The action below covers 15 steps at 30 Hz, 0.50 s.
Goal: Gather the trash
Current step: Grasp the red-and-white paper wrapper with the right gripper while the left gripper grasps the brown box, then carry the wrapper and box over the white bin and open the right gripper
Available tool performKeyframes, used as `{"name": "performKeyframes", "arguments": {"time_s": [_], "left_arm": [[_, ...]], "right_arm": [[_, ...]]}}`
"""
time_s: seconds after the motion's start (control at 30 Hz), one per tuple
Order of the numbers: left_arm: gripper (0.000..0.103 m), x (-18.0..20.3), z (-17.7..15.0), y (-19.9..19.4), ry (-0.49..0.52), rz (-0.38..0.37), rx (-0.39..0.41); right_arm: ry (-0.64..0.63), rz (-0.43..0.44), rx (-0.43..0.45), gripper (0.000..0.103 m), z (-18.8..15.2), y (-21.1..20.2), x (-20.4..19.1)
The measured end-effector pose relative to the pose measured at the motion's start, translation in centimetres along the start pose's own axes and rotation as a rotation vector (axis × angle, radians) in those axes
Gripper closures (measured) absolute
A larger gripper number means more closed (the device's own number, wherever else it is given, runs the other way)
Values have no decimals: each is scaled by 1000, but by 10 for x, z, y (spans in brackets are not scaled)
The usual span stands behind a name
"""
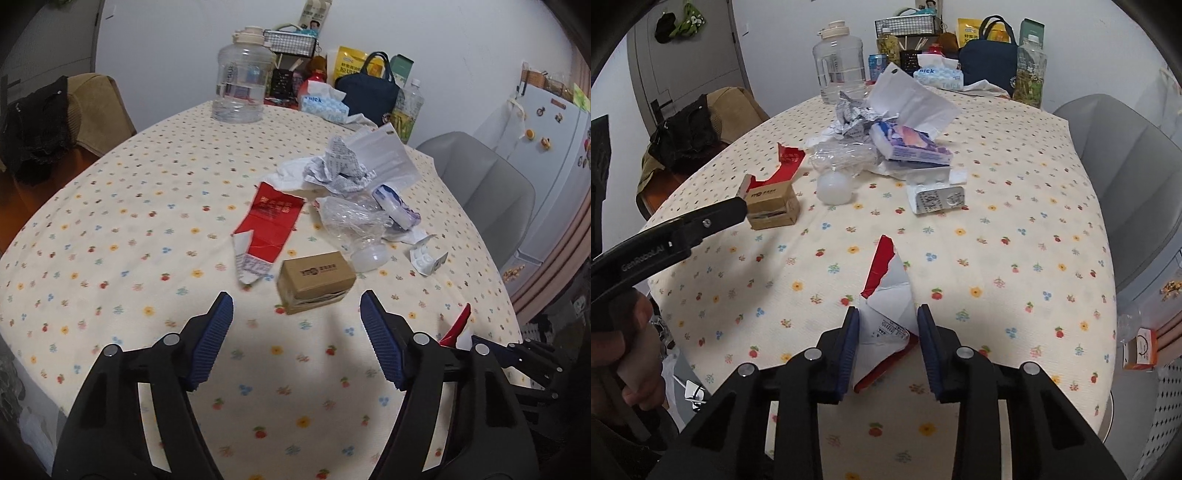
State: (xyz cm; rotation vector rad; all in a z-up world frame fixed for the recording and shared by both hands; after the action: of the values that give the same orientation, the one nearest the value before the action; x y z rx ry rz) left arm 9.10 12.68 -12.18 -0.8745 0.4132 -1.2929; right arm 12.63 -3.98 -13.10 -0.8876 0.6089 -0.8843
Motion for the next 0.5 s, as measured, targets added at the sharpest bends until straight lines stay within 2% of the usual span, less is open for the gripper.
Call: {"name": "performKeyframes", "arguments": {"time_s": [0.33, 0.43, 0.47, 0.5], "left_arm": [[31, 23, 13, 41, -14, 52, -116], [31, 27, 15, 48, -20, 86, -123], [35, 27, 17, 49, -26, 91, -122], [49, 26, 18, 49, -37, 94, -121]], "right_arm": [[82, -39, 54, 71, 3, -21, 45], [101, -54, 67, 71, 2, -28, 57], [108, -60, 70, 71, 1, -30, 62], [117, -65, 73, 71, 0, -33, 66]]}}
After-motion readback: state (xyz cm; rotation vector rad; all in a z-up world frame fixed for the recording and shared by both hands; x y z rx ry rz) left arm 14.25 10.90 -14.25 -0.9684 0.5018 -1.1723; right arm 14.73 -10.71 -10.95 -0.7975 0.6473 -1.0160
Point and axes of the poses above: each gripper's, at about its wrist camera, not at the fingertips, and y roughly the way its jaws point, x to its right, z to its top, the point moved 5 cm from there along y, roughly the way its jaws point, and after that the axes turned 7 degrees about -x, right-handed, at the moved point
